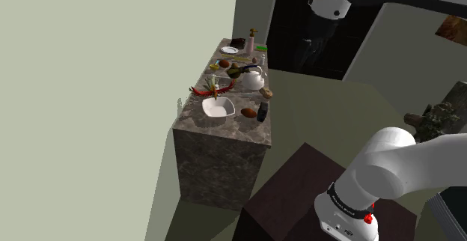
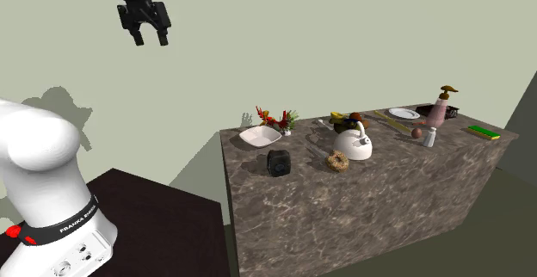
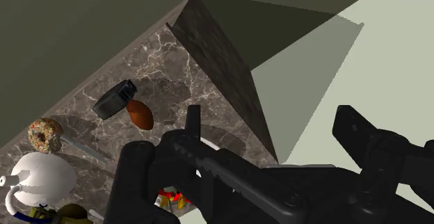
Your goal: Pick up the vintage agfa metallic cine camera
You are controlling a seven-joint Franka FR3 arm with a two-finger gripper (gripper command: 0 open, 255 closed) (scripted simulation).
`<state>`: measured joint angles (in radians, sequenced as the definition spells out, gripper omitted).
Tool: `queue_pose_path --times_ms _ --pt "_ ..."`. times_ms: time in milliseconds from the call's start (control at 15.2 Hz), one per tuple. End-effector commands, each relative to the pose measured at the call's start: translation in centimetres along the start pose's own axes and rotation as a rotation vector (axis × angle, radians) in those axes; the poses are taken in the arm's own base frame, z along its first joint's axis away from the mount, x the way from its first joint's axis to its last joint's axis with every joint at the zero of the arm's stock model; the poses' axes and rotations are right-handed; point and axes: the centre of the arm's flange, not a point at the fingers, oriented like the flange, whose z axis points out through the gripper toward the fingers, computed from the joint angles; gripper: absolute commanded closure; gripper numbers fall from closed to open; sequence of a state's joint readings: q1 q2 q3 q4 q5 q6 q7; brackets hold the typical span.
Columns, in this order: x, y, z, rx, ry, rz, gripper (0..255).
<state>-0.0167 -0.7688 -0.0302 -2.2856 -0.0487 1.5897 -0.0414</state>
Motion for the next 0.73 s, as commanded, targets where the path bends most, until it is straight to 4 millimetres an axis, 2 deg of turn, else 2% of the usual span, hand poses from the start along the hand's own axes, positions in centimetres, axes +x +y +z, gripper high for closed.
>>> queue_pose_path --times_ms 0,660 --pt "0.0 0.0 0.0 0.0 0.0 0.0 0" --pt "6.5 4.4 10.7 -0.016 -0.023 0.115 0"
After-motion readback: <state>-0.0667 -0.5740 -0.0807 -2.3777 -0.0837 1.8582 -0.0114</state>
